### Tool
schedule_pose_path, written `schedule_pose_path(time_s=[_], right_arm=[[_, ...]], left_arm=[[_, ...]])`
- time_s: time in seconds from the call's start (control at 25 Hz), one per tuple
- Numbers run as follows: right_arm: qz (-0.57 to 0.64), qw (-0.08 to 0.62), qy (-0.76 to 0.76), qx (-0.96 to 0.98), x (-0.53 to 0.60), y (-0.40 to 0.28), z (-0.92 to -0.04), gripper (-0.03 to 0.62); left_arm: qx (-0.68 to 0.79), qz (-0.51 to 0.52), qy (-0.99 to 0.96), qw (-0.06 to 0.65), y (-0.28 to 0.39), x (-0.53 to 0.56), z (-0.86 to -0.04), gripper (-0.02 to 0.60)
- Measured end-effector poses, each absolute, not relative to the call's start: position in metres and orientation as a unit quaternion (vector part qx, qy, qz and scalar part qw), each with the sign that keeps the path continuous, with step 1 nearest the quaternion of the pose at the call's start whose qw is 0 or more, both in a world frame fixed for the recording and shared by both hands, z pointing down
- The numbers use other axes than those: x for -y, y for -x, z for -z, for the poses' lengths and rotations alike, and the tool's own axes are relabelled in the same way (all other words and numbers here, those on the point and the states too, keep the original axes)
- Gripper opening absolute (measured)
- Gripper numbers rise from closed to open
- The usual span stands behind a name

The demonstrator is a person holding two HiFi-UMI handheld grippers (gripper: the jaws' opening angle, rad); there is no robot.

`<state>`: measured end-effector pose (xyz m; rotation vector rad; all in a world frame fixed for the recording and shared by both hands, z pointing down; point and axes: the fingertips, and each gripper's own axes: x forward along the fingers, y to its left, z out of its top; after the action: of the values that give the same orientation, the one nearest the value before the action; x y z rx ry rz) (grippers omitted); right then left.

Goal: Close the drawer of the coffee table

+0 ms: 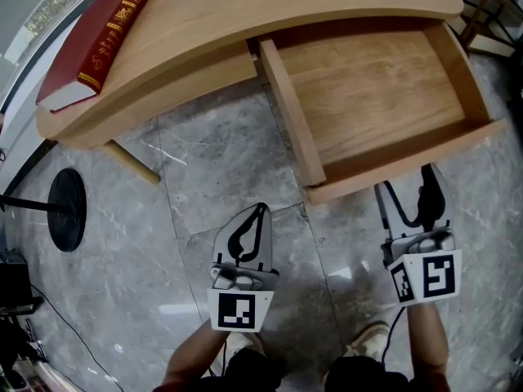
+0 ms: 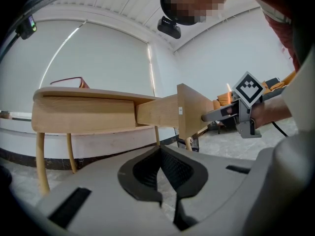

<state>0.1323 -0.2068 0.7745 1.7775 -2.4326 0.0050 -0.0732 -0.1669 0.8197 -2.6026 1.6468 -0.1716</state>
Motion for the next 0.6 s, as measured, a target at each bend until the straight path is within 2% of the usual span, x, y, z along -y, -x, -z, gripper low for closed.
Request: schedule_pose_path(time_s=[0.6], right_arm=[[0.013,0.045,-0.594,0.803,0.28,-0.113,-0.748,0.316]], left_arm=[[-0.535,0.051,0.842,0.033,0.076,0.178,-0.813,0.005]])
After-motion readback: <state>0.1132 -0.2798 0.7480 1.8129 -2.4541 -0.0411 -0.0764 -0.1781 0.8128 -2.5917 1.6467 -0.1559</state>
